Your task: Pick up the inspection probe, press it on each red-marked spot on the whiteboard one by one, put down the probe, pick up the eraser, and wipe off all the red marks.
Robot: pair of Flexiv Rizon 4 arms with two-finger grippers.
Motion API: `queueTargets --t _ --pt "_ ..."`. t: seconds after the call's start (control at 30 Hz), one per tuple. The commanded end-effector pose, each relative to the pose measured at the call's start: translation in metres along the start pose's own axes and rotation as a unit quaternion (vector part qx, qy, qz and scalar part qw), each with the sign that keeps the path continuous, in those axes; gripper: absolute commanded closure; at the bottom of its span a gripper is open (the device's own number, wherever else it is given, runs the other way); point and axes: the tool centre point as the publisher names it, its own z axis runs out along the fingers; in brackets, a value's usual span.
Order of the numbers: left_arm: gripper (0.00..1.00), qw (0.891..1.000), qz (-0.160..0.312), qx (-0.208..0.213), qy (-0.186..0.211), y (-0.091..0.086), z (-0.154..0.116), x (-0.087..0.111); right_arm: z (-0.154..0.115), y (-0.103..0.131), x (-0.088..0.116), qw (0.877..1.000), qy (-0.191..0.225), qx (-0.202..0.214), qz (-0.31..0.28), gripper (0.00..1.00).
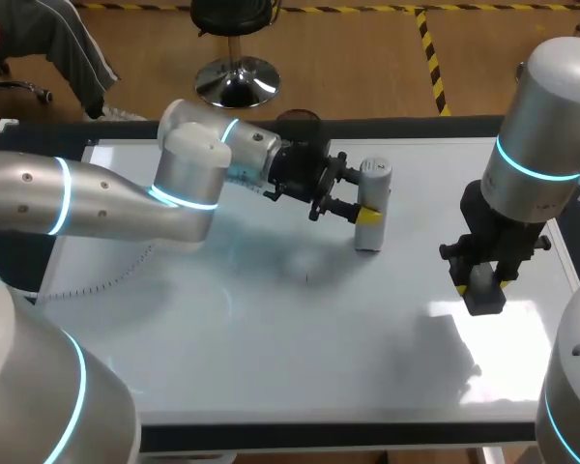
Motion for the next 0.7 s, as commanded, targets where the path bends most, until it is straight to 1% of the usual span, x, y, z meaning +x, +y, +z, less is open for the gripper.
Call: queueTargets --t 0.03,0.63,0.7 --pt "1.0 1.0 0.0 0.0 0.001 0.01 0.001 0.0009 -0.0013 -0.001 -0.0016 1.0 0.001 -0.001 -0.001 1.0" --pt "1.0 1.0 0.0 0.0 0.001 0.01 0.001 0.0009 -0.0013 -0.001 -0.0016 1.0 0.001 -0.001 -0.001 1.0" --pt "1.0 1.0 0.007 -0.001 0.0 0.0059 0.0019 0.0028 -0.0013 -0.001 -0.0016 1.0 0.001 -0.001 -0.001 1.0"
